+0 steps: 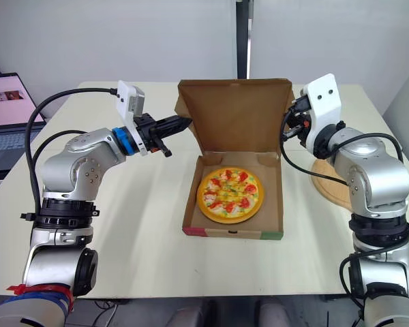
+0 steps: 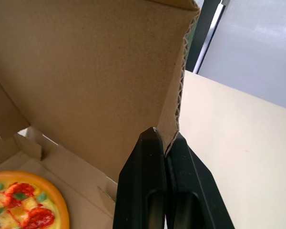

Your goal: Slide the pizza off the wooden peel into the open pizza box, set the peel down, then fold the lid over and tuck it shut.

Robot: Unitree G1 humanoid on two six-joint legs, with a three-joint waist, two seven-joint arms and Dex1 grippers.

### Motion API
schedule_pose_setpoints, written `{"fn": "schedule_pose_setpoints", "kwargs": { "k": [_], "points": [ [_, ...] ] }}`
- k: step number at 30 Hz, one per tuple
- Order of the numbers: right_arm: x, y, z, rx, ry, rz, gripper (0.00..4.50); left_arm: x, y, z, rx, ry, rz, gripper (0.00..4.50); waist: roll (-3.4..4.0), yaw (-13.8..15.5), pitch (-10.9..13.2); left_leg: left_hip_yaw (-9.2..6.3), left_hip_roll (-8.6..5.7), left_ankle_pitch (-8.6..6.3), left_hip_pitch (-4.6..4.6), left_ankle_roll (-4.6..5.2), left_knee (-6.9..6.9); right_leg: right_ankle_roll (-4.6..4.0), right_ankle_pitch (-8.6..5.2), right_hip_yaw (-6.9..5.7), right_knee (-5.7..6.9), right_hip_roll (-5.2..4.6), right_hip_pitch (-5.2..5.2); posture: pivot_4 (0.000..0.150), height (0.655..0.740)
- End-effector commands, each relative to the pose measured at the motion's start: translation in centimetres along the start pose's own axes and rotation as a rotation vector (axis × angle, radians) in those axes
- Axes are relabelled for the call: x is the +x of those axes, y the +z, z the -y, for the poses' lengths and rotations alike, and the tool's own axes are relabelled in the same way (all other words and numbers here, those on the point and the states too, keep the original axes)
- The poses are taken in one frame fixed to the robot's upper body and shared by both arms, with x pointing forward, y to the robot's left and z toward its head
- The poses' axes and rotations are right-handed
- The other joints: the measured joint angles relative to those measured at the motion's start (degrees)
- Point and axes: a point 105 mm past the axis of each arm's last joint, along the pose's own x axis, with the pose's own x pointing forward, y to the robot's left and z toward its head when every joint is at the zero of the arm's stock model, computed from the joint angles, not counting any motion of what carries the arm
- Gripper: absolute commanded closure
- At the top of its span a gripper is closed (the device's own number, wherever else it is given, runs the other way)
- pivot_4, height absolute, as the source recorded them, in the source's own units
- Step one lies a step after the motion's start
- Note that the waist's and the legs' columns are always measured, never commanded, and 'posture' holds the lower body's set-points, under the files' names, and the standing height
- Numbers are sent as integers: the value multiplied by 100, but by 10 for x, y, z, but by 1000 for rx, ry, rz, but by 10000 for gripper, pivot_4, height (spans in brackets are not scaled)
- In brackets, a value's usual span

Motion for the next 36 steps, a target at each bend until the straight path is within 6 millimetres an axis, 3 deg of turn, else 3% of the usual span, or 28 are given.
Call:
{"fn": "schedule_pose_setpoints", "kwargs": {
  "k": [1, 11, 18, 24, 36],
  "points": [
    [-15, 23, -13, -18, 40, 84, 44662, -9, 14, 16, 45, -60, 25, 45000, 0, -12, 0, 0, 0, 0, 1, 0, -2, 0, 0, 1, -1, 0, -1, 1500, 7281],
    [-26, 21, -36, 66, 73, 64, 44662, -18, 18, 23, 39, -65, 13, 45000, 0, 7, 0, -3, 0, 0, 1, 1, 1, 0, 0, 0, 0, 0, 1, 1500, 7281],
    [-21, 22, -33, 66, 46, 53, 44662, -12, 15, 21, 54, -80, 2, 45000, 0, -1, 0, -2, 0, 0, 2, 0, 0, 0, 0, 1, 1, 1, 1, 1500, 7281],
    [-24, 27, -41, 159, 116, 35, 44662, -14, 12, 19, 54, -78, -10, 45000, 0, -4, 0, -3, 0, 0, 2, 0, 0, 0, 0, 0, 2, 1, 0, 1500, 7281],
    [-41, -11, -66, 73, 128, -5, 44662, -38, 1, 35, 20, -88, -12, 45000, 3, -92, -2, -2, 1, -1, 3, 2, -5, 0, 0, 3, 1, 1, 0, 1500, 7281]
  ]
}}
